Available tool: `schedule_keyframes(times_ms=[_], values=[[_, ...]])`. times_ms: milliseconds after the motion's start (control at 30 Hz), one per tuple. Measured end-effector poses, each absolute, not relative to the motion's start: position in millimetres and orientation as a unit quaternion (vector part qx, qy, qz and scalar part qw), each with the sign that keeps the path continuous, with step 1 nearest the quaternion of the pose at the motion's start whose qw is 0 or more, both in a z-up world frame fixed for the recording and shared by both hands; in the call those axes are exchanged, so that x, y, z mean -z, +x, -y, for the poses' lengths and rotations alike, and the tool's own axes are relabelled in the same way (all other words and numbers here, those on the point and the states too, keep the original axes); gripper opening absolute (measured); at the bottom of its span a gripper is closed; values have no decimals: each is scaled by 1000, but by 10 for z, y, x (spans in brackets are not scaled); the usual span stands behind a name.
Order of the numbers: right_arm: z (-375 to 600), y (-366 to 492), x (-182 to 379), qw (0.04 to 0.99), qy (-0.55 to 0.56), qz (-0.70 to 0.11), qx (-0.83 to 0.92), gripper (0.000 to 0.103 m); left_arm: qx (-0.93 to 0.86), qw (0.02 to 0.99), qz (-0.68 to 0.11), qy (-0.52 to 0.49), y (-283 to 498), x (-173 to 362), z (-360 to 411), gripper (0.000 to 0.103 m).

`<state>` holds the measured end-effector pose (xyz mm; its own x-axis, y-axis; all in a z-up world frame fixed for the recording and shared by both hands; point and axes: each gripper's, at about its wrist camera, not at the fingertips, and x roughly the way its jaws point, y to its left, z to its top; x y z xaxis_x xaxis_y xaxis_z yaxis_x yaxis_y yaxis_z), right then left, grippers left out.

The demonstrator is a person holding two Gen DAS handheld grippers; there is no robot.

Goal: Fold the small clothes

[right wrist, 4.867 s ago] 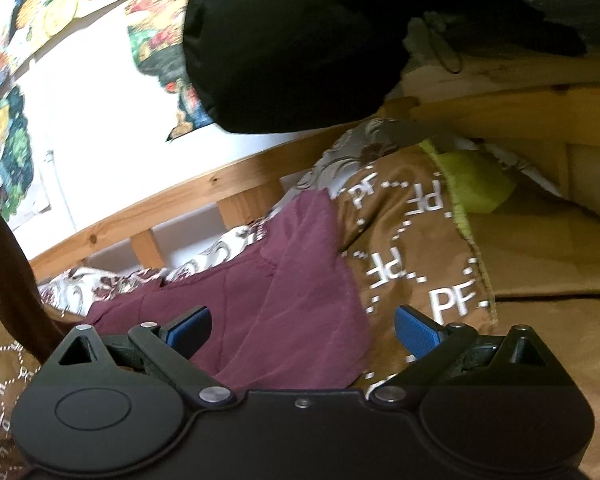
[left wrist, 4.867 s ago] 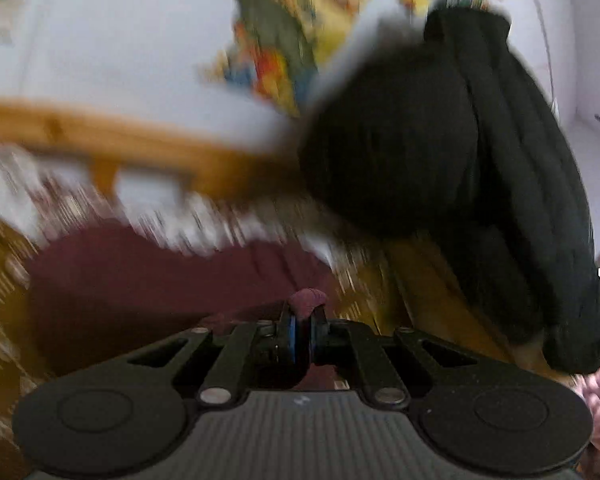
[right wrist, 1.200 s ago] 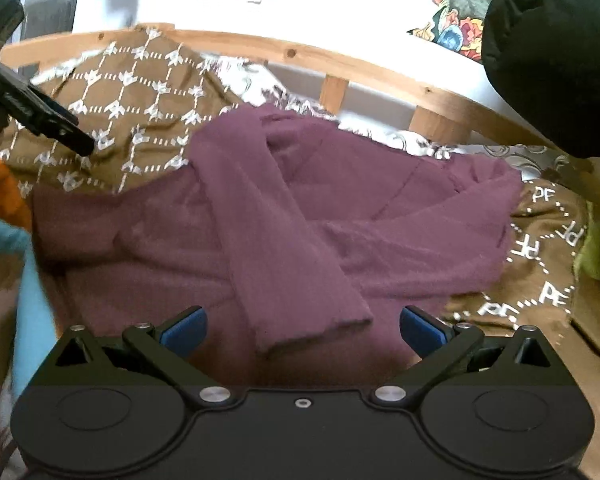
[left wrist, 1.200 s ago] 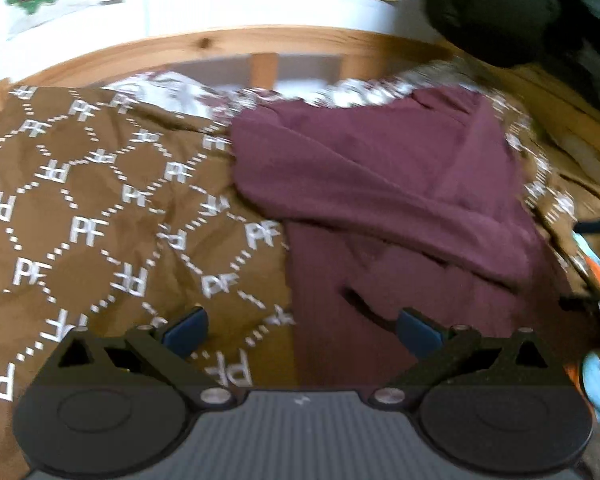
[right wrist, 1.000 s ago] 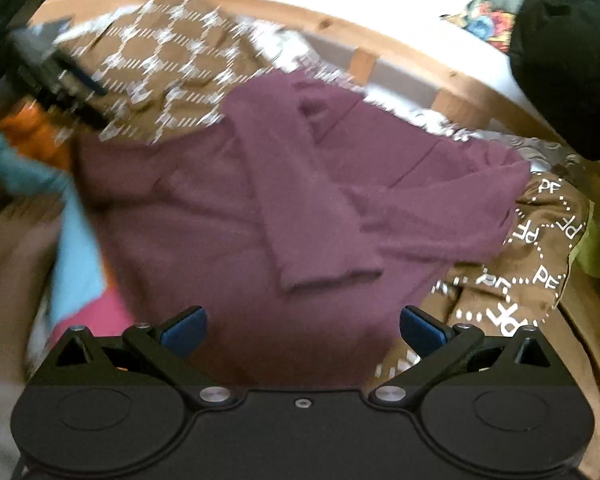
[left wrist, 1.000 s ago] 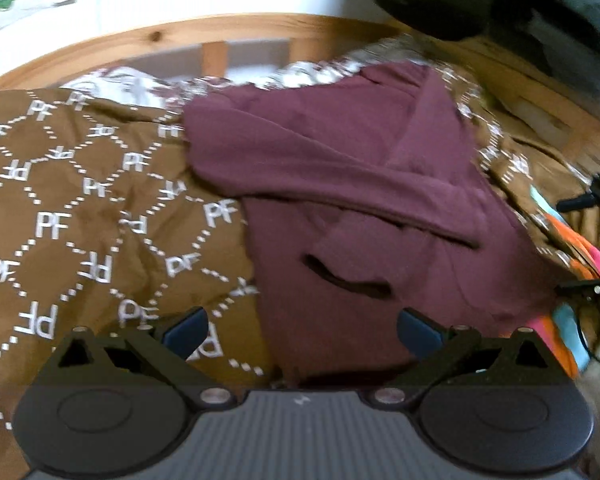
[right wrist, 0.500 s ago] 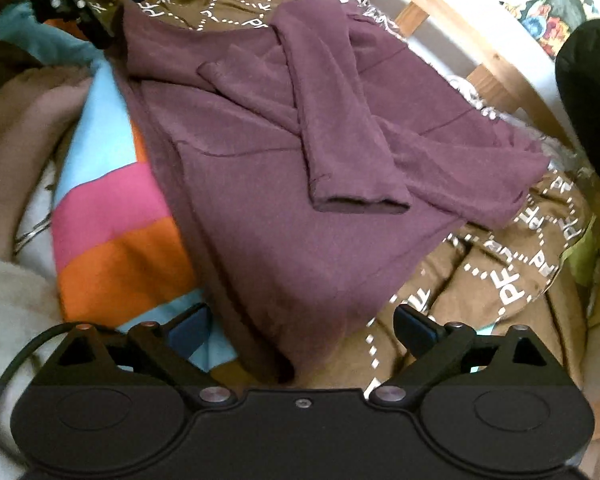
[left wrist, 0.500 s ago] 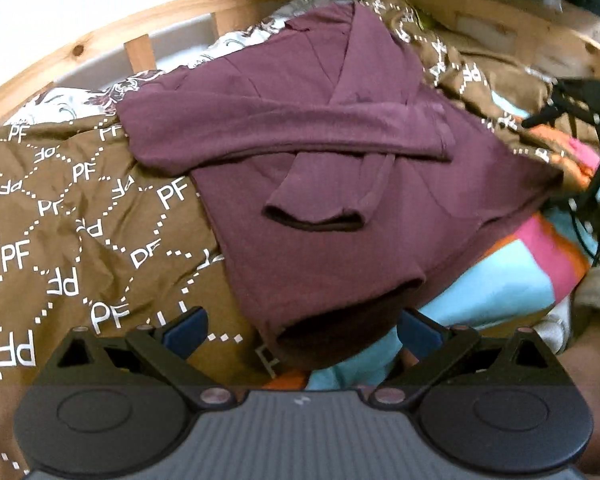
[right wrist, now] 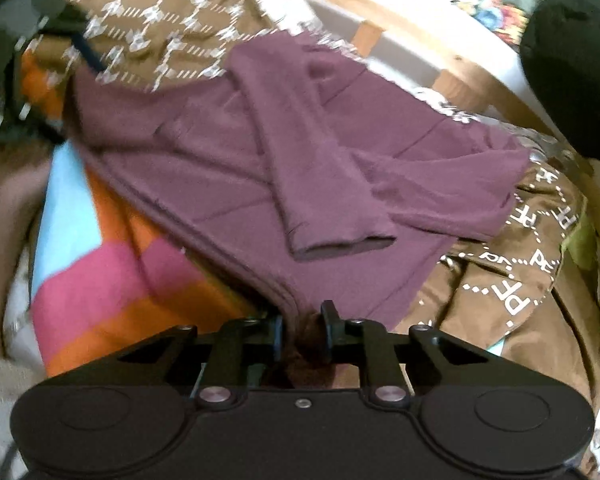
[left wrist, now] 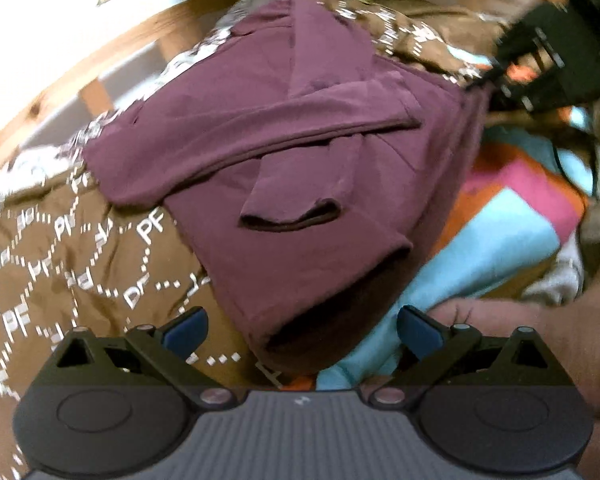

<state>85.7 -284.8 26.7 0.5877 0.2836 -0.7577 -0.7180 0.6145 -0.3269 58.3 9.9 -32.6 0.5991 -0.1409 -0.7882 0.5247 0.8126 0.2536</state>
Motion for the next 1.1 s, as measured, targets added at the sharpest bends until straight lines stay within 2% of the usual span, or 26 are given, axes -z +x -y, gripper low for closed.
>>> schedule_keyframes(times_ms=[300, 633, 800, 1100], values=[[2896, 921, -352, 865, -261, -317, -287, 20, 208, 835, -358, 362, 525, 394, 150, 103], [2997, 972, -427, 888, -223, -299, -267, 19, 225, 828, -324, 399, 447, 430, 196, 98], [2993, 969, -423, 889, -221, -301, -267, 19, 245, 814, -311, 425, 401, 454, 206, 88], [2992, 963, -425, 889, -219, -301, -266, 19, 259, 784, -331, 456, 382, 441, 131, 81]])
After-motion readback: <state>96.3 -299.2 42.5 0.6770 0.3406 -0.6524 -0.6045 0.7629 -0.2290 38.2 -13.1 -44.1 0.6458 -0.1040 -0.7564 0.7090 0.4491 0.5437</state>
